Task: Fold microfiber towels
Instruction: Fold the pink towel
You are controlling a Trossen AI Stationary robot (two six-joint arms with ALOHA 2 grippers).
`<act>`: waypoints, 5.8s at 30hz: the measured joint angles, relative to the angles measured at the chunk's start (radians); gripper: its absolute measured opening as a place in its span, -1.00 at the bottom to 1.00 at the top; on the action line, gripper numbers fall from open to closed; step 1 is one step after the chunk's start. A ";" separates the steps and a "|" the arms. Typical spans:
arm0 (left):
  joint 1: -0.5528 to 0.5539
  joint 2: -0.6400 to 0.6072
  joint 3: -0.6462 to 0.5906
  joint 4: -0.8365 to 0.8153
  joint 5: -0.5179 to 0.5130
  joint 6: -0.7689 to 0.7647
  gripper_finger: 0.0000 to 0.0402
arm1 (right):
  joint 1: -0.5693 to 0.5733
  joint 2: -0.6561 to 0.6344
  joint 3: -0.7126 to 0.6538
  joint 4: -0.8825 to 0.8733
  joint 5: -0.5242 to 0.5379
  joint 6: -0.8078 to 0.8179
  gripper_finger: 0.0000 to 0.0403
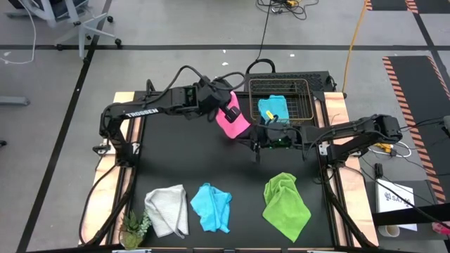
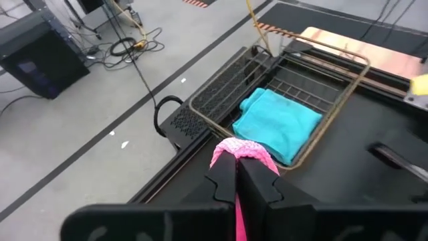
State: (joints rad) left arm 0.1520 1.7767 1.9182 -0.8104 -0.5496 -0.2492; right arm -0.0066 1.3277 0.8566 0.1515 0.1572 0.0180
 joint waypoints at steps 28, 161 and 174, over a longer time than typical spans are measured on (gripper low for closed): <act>-0.041 0.000 0.000 -0.062 0.032 -0.033 -0.98 | -0.016 0.357 0.001 0.473 0.345 -0.222 -0.78; -0.243 -0.001 0.000 -0.389 0.085 -0.331 -0.97 | 0.100 0.202 0.000 0.079 0.202 0.026 -0.78; -0.242 -0.001 0.000 -0.389 0.078 -0.329 -0.97 | 0.114 0.206 0.001 0.159 0.207 0.080 -0.78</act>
State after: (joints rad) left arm -0.0897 1.7760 1.9179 -1.1999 -0.4717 -0.5781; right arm 0.1070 1.5338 0.8572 0.3105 0.3646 0.0983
